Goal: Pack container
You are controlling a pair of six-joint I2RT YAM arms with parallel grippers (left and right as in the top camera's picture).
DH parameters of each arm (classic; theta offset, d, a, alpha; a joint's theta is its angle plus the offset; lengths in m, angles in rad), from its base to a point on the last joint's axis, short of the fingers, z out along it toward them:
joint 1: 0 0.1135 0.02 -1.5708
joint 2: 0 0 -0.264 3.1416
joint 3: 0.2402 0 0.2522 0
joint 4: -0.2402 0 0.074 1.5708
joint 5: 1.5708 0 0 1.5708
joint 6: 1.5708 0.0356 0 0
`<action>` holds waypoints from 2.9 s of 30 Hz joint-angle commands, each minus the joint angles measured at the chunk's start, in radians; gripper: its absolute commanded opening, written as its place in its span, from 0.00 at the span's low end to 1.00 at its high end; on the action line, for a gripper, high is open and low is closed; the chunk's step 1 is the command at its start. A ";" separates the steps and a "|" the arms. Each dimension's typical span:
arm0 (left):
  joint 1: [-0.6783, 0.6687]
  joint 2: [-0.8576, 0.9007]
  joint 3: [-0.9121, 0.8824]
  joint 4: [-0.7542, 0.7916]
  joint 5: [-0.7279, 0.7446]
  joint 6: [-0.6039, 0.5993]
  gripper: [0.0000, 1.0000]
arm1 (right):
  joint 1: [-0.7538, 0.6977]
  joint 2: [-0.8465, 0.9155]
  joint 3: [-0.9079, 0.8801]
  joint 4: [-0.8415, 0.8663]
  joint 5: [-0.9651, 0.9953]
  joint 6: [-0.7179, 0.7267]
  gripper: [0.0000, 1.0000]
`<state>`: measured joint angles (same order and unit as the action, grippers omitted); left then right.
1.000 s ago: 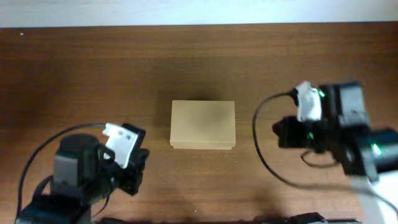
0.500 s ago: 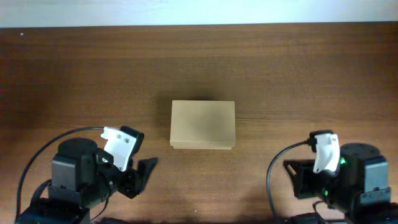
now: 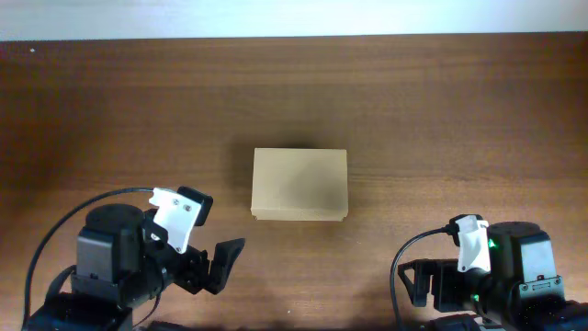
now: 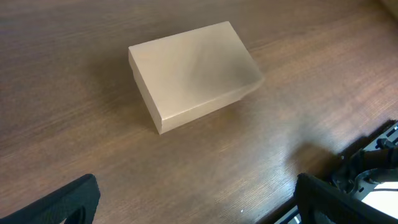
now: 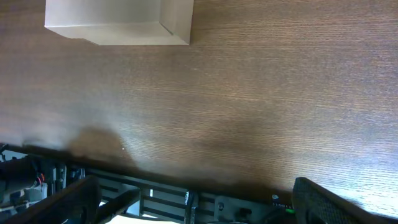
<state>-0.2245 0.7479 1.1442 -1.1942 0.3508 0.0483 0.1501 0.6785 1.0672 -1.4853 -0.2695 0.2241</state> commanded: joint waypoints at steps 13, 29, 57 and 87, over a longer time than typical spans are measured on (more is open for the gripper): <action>-0.005 -0.001 0.001 -0.004 0.007 0.000 0.99 | 0.001 -0.008 -0.004 0.001 0.013 -0.006 0.99; -0.005 0.003 0.001 -0.004 -0.044 0.000 1.00 | 0.001 -0.008 -0.004 0.001 0.013 -0.006 0.99; 0.108 -0.625 -0.709 0.509 -0.131 0.192 1.00 | 0.001 -0.008 -0.004 0.001 0.013 -0.006 0.99; 0.108 -0.743 -0.985 0.637 -0.135 0.193 1.00 | 0.001 -0.008 -0.004 0.001 0.013 -0.006 0.99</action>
<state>-0.1215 0.0166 0.1623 -0.5625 0.2264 0.2249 0.1501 0.6777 1.0618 -1.4879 -0.2695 0.2241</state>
